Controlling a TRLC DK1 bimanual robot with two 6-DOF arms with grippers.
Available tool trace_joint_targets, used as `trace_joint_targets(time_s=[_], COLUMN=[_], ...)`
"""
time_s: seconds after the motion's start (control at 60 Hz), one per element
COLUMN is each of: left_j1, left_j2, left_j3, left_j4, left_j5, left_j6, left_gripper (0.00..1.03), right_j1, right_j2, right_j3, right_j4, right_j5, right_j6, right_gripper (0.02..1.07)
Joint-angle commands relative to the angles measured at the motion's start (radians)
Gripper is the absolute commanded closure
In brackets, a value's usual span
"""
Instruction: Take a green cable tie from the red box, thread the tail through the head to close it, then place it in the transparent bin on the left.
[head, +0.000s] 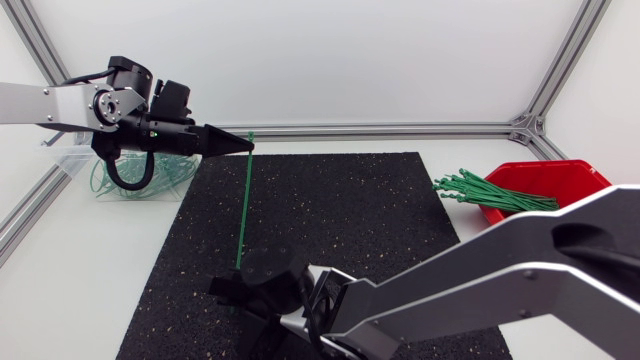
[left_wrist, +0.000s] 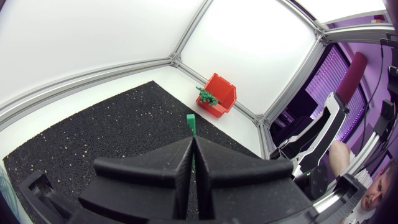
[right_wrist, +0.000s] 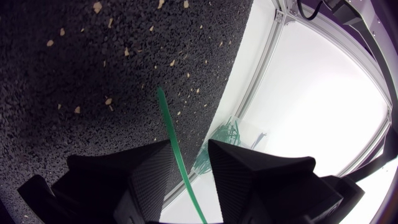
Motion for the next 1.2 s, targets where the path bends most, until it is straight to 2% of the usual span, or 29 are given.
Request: trace_joint_targets(time_s=[0.0, 0.533, 1.183], left_j1=[0.005, 0.014, -0.008], left_j2=[0.022, 0.019, 0.022], left_j3=[0.032, 0.043, 0.049], left_j4=[-0.014, -0.103, -0.112], left_j5=[0.008, 0.008, 0.004], left_j6=[0.029, 0.106, 0.106], left_gripper=[1.0, 1.0, 1.0], right_j1=[0.017, 0.016, -0.038], right_j2=[0.017, -0.007, 0.07], right_j3=[-0.024, -0.049, -0.01], right_j4=[0.017, 0.044, 0.081], right_j5=[-0.007, 0.0, -0.033], right_j6=[-0.008, 0.029, 0.019], right_gripper=[0.68, 0.68, 0.7])
